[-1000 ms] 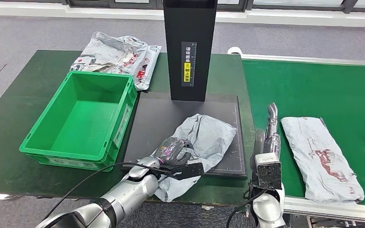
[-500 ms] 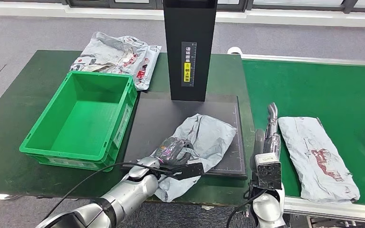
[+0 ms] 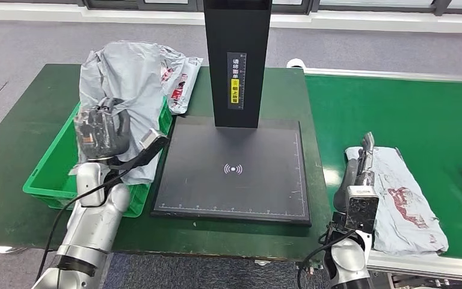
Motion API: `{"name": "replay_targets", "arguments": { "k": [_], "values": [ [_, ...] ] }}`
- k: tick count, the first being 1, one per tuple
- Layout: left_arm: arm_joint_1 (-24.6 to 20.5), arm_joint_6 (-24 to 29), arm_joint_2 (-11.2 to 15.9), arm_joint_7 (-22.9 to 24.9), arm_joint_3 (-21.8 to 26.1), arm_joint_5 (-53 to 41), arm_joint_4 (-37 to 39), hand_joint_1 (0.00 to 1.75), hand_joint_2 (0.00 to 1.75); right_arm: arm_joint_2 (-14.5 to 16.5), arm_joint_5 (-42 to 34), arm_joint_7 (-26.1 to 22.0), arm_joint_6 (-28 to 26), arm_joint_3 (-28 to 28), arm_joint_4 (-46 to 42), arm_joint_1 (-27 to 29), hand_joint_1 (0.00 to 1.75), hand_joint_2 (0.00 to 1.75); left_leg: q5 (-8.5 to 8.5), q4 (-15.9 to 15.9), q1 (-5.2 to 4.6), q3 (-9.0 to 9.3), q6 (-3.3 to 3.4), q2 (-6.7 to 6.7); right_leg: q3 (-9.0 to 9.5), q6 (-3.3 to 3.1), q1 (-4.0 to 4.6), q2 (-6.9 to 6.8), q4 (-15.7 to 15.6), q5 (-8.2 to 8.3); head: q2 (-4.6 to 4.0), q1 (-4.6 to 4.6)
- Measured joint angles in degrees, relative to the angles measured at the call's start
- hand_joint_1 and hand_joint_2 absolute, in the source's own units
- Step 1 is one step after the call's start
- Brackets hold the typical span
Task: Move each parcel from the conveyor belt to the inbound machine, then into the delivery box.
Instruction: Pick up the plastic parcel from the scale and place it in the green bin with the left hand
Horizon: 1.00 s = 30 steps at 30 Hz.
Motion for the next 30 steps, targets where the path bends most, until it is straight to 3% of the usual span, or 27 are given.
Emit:
{"name": "replay_targets", "arguments": {
  "k": [9,30],
  "values": [
    [2.3,-0.2,-1.1,0.4,3.2,-2.1,-5.1,1.75,1.75,0.1,0.0,-0.1,0.0,-0.1,0.0,0.2,0.00,0.00,-0.03,0.0,-0.02,-0.04,0.02,-0.06,-0.01,-0.01,-0.01,-0.06,0.0,-0.01,0.00,0.00],
    [3.0,-0.2,-1.9,-0.4,4.8,-2.8,-6.4,1.75,1.75,0.1,-0.1,-0.1,0.0,-0.1,0.0,0.2,0.00,0.00,-0.02,0.0,-0.01,-0.04,0.02,-0.05,-0.01,-0.01,-0.01,-0.06,0.0,-0.01,0.00,-0.01]
  ]
}}
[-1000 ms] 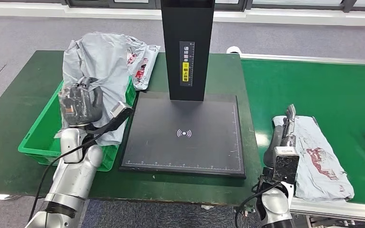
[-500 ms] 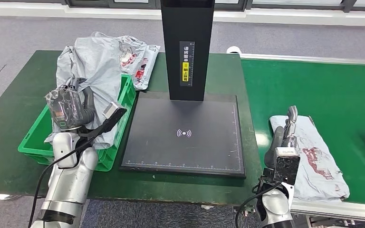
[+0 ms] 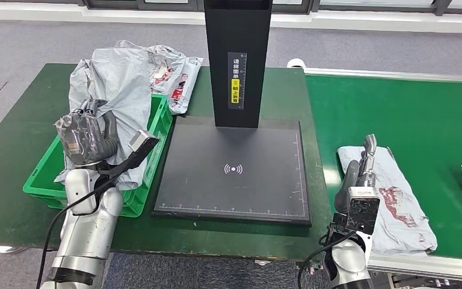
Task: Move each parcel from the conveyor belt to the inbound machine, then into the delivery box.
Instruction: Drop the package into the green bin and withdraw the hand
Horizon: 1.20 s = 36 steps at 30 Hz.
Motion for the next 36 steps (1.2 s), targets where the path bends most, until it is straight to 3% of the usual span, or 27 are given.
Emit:
{"name": "replay_targets", "arguments": {
  "k": [18,22,23,25,27,28,32,36],
  "values": [
    [0.0,0.0,-0.1,0.0,0.3,0.0,-0.1,1.75,1.75,0.0,0.0,0.0,0.0,0.0,0.0,0.0,0.00,0.00,0.00,0.0,0.00,0.00,0.00,0.00,0.00,0.00,0.00,0.00,0.0,0.00,0.00,0.00],
    [0.0,-0.6,-0.1,0.5,0.4,-0.5,0.0,0.00,1.75,0.0,0.1,0.2,0.0,0.0,0.0,0.0,0.00,0.00,0.00,0.0,0.00,0.00,0.00,0.00,-0.01,0.00,0.00,0.00,0.0,0.00,0.00,0.00],
    [-0.3,-1.9,0.0,2.1,0.5,-1.6,0.4,0.00,1.75,0.0,0.6,0.7,0.1,0.0,0.0,0.0,0.00,0.00,0.00,0.0,0.00,0.00,0.00,-0.01,0.00,0.00,0.00,-0.02,0.0,0.00,0.00,-0.01],
    [-2.5,-4.8,0.8,9.7,1.2,-5.0,5.1,0.00,1.75,0.1,2.6,3.2,1.2,-0.2,-0.6,0.3,0.00,0.00,0.03,0.0,0.00,0.00,-0.01,-0.09,0.02,-0.02,0.00,-0.12,0.0,-0.02,0.00,0.03],
    [-6.1,-4.4,2.6,18.4,2.4,-6.9,14.0,0.00,1.75,0.6,5.1,5.9,3.0,-0.6,-2.2,0.7,0.00,0.00,0.06,0.0,0.00,0.02,-0.10,0.01,-0.02,-0.15,0.01,-0.05,0.0,0.05,0.00,0.02],
    [-7.5,-3.1,3.5,20.5,3.1,-6.8,18.0,0.00,1.75,0.9,6.0,6.6,3.6,-0.8,-3.1,1.0,0.00,0.00,0.07,0.0,0.00,0.04,-0.17,0.18,-0.07,-0.23,0.02,0.11,0.0,0.11,0.00,0.00],
    [-10.8,-0.8,5.7,21.4,4.4,-6.6,27.9,0.00,1.75,1.5,7.0,7.4,4.6,-2.1,-5.1,1.9,0.00,0.00,0.13,0.0,0.07,0.04,-0.24,0.26,-0.12,-0.34,0.20,0.21,0.0,0.18,0.00,0.00],
    [-12.1,-0.7,6.4,21.4,4.8,-6.8,32.8,0.00,1.75,1.8,7.1,7.4,4.8,-2.5,-5.8,2.1,0.00,0.00,0.13,0.0,0.10,0.01,-0.23,0.17,-0.10,-0.34,0.19,0.13,0.0,0.17,0.00,0.01]
  ]
}}
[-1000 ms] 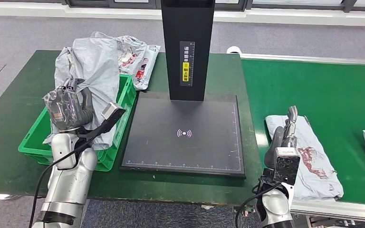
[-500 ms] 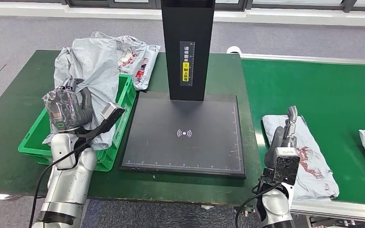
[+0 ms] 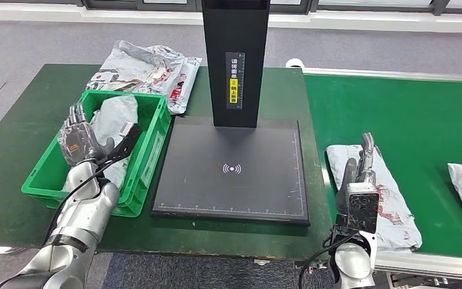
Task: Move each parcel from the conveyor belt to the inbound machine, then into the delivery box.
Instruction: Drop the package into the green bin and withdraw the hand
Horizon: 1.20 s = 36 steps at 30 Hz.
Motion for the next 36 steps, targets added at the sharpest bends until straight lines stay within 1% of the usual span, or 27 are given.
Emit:
{"name": "replay_targets", "arguments": {
  "k": [5,8,10,14,16,17,19,21,23,24,29,36],
  "values": [
    [-0.5,0.1,0.3,0.1,0.2,-0.1,2.2,0.00,1.75,0.1,0.0,-0.6,0.0,-0.3,-0.1,0.2,0.00,0.00,-0.02,0.0,0.01,0.00,0.00,0.01,-0.02,0.00,-0.01,0.01,0.0,0.00,0.00,-0.01],
    [-0.5,0.1,0.3,-1.6,0.4,1.6,2.4,0.00,1.75,0.1,0.0,-0.8,-0.2,-0.5,-0.1,0.4,0.00,0.00,-0.02,0.0,0.01,-0.01,0.00,-0.01,-0.01,0.01,-0.01,0.00,0.0,-0.01,0.00,-0.01],
    [-0.5,0.0,0.2,-5.0,0.7,5.8,2.4,0.00,1.75,0.1,-0.2,-0.9,-0.4,-0.6,-0.3,0.7,0.00,0.00,-0.02,0.0,0.01,0.00,0.00,-0.01,-0.01,0.01,0.00,0.00,0.0,-0.01,0.00,-0.01],
    [-0.4,-2.6,-0.6,-17.7,1.1,23.8,0.8,0.00,1.75,0.1,-0.8,-1.0,-1.0,-0.8,-0.6,1.1,0.00,0.00,-0.01,0.0,0.01,0.00,0.00,-0.01,-0.01,0.01,0.00,0.00,0.0,-0.01,0.00,-0.01],
    [-0.3,-6.1,-1.3,-22.9,1.2,32.4,-0.8,0.00,1.75,0.1,-0.8,-1.1,-1.3,-0.9,-0.6,1.2,0.00,0.00,-0.01,0.0,0.01,0.00,0.00,-0.01,-0.01,0.01,0.00,0.00,0.0,-0.01,0.00,-0.01],
    [-0.1,-8.9,-1.8,-25.6,1.3,37.3,-1.9,0.00,1.75,0.1,-0.6,-1.1,-1.7,-0.9,-0.6,1.3,0.00,0.00,-0.02,0.0,0.01,-0.01,0.00,-0.01,-0.01,0.01,-0.01,0.00,0.0,-0.01,0.00,-0.01],
    [0.7,-16.6,-2.8,-30.9,1.3,48.9,-4.7,0.00,1.75,-0.1,0.5,-0.8,-2.6,-1.1,-0.4,1.2,0.00,0.00,-0.02,0.0,0.01,-0.01,0.00,0.00,-0.01,0.01,-0.02,0.00,0.0,0.00,0.00,0.00],
    [2.4,-25.8,-3.9,-34.7,0.7,62.4,-8.7,0.00,1.75,-0.4,1.9,-0.3,-3.6,-1.5,0.6,0.8,0.00,0.00,-0.03,0.0,0.01,-0.01,0.00,0.01,-0.01,0.01,-0.04,0.01,0.0,0.00,0.00,0.01],
    [4.7,-32.1,-4.8,-36.2,-0.7,73.0,-12.9,0.00,1.75,-0.8,2.8,0.0,-4.3,-2.2,2.5,0.2,0.00,0.00,-0.04,0.0,0.00,-0.02,0.01,-0.01,-0.01,0.02,-0.07,0.00,0.0,-0.01,0.00,0.00],
    [5.7,-33.5,-5.2,-36.4,-1.5,76.0,-14.7,0.00,1.75,-1.0,3.0,0.0,-4.5,-2.4,3.4,-0.1,0.00,0.00,-0.04,0.0,0.00,-0.02,0.01,-0.02,-0.01,0.02,-0.08,-0.01,0.0,-0.01,0.00,0.01],
    [8.0,-34.0,-5.8,-36.5,-4.4,79.7,-19.4,0.00,1.75,-1.3,3.2,0.0,-4.8,-3.0,5.9,-0.7,0.00,0.00,-0.04,0.0,-0.05,-0.03,0.01,-0.04,-0.02,0.02,-0.05,-0.04,0.0,-0.01,0.00,-0.01],
    [8.7,-34.0,-5.8,-36.5,-5.5,80.4,-21.4,0.00,1.75,-1.6,3.2,0.0,-4.8,-3.1,6.9,-1.0,0.00,0.00,-0.02,0.0,-0.05,-0.03,-0.03,-0.03,-0.02,0.01,0.05,-0.04,0.0,-0.02,0.00,-0.01]
  ]
}}
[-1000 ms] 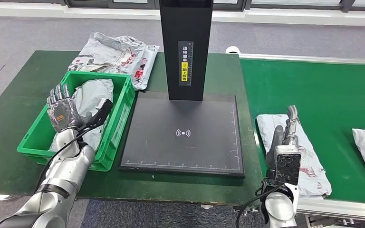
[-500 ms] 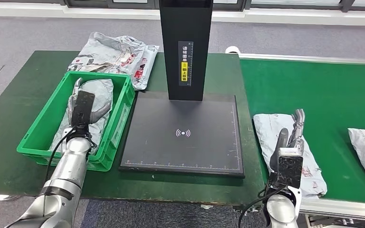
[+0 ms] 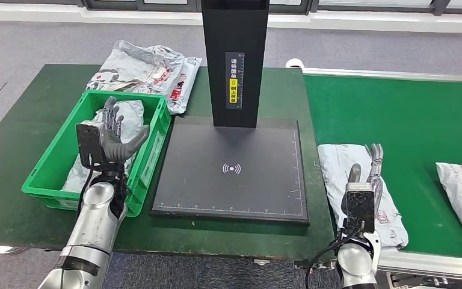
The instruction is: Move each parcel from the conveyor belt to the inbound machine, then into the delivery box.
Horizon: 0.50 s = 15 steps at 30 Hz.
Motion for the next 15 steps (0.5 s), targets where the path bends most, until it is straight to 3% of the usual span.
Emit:
{"name": "replay_targets", "arguments": {
  "k": [15],
  "values": [
    [0.5,0.0,0.0,0.0,-0.7,0.0,-0.9,0.00,1.75,-0.1,0.0,0.0,0.0,0.0,0.6,-0.1,0.00,0.00,-0.01,0.0,0.00,-0.01,0.01,0.00,0.00,0.00,-0.06,0.00,0.0,0.00,0.00,0.00]
  ]
}}
